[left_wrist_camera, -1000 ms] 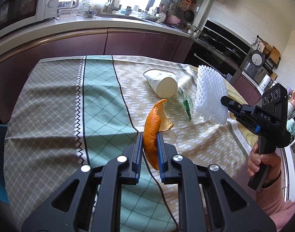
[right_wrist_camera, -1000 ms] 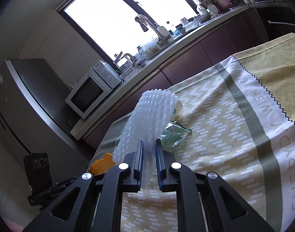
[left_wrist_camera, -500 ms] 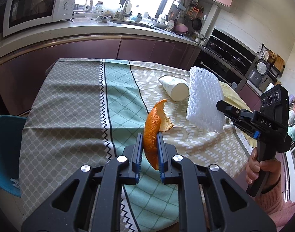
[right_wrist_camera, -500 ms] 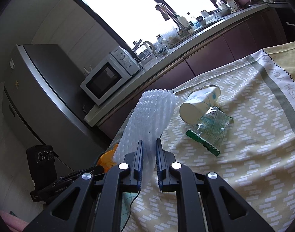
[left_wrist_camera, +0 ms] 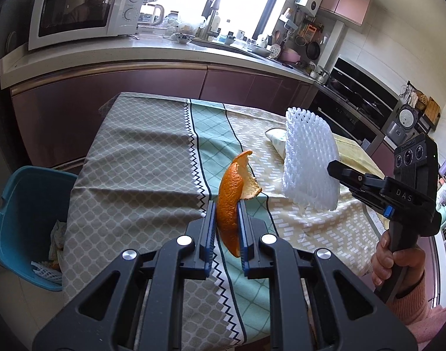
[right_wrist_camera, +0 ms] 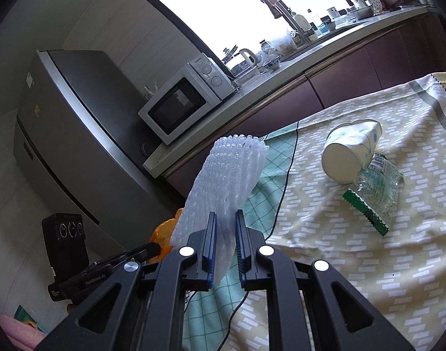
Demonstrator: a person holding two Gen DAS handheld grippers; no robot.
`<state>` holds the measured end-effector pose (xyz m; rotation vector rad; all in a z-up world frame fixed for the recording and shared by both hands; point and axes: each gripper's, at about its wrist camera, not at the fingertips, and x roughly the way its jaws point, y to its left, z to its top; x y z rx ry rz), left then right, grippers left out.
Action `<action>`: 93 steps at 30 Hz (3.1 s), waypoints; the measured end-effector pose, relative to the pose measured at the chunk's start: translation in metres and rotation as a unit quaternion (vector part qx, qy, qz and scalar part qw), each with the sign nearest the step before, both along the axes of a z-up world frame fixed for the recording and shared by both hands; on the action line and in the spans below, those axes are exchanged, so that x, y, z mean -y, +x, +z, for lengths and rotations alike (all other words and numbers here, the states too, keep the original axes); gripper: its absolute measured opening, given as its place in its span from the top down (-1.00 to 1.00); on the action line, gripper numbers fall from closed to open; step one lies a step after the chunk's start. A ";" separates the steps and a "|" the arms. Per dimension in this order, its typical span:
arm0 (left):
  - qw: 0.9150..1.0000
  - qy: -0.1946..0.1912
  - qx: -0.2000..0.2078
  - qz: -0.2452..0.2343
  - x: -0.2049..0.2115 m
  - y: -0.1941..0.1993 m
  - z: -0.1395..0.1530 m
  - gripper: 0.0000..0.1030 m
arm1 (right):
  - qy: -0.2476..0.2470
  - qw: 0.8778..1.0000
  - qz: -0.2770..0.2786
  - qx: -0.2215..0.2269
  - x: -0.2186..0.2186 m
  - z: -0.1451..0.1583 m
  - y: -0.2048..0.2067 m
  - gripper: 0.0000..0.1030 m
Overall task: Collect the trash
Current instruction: 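Lift the peel and foam net and carry both toward the teal bin, then lower peel and foam net over the teal bin and open both grippers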
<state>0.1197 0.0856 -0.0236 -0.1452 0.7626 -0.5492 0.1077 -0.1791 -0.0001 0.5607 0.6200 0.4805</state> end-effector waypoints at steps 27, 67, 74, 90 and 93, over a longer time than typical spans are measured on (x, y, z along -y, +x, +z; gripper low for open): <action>0.998 0.005 0.014 0.061 -0.056 -0.009 0.012 0.72 | -0.006 0.998 0.058 -0.004 -0.058 0.002 0.025 0.78; 0.982 -0.004 0.007 0.190 -0.168 -0.022 0.004 0.72 | -0.031 0.985 0.171 -0.007 -0.167 0.008 0.066 0.78; 0.978 -0.003 0.004 0.210 -0.186 -0.021 0.000 0.72 | -0.043 0.980 0.192 -0.008 -0.190 0.007 0.072 0.78; 0.970 0.000 -0.019 0.243 -0.207 -0.003 -0.020 0.72 | -0.080 0.971 0.223 -0.032 -0.237 -0.007 0.093 0.78; 0.969 0.003 -0.025 0.248 -0.210 0.003 -0.026 0.72 | -0.087 0.969 0.227 -0.039 -0.245 -0.011 0.096 0.78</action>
